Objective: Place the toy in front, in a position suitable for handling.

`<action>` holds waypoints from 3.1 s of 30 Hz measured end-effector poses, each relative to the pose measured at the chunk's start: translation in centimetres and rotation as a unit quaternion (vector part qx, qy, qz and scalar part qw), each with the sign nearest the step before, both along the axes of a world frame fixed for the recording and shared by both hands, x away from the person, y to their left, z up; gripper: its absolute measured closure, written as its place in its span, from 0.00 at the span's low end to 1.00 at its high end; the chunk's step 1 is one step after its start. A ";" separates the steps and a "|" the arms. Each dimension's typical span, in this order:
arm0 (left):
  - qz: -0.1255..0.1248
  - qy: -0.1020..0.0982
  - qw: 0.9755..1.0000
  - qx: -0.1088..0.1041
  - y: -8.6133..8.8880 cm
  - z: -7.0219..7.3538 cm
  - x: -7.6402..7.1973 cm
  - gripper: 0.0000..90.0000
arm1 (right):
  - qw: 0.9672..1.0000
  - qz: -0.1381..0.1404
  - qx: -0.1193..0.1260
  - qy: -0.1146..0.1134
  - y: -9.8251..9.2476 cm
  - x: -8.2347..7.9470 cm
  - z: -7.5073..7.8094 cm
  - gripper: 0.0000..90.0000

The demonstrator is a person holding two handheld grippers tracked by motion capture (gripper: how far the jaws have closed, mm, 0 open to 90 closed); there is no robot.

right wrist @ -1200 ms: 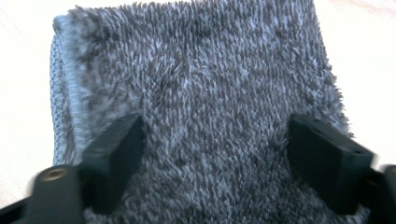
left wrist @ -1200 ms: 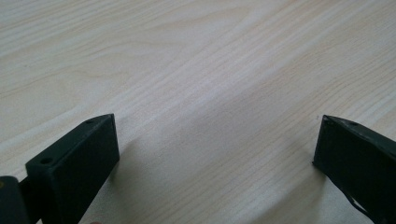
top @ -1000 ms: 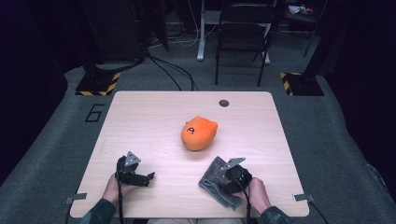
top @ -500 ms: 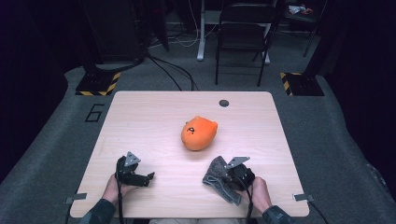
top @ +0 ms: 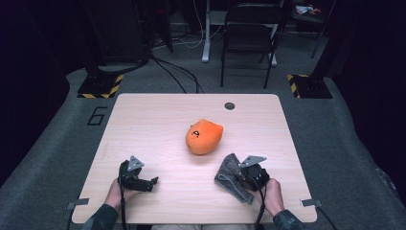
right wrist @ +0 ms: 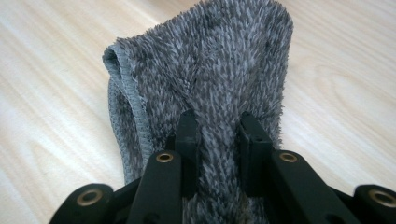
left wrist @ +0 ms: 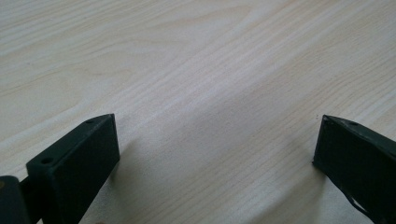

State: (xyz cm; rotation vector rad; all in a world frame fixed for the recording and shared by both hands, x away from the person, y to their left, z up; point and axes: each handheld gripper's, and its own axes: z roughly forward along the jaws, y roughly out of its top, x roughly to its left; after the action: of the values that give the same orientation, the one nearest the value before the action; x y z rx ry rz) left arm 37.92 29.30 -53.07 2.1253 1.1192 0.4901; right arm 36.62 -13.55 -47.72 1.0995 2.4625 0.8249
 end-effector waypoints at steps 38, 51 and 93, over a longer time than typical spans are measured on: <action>-0.001 -0.001 1.000 0.001 0.1 0.0 0.1 0.00 | 0.976 -0.218 0.009 -0.014 -10.1 5.6 0.6 0.80; 0.000 0.000 1.000 0.001 0.1 0.0 0.1 0.00 | 0.963 -0.269 0.021 -0.012 -11.5 8.6 0.2 0.77; -0.003 0.008 0.999 -0.031 -2.0 3.4 1.5 0.00 | 0.980 -0.195 0.046 -0.007 -8.5 6.1 1.7 0.00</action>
State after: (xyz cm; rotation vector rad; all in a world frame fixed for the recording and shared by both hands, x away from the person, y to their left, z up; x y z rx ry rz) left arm 39.41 27.26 -49.71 2.0826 1.1229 0.4304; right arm 42.69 -22.10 -46.04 1.5367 2.1089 0.8227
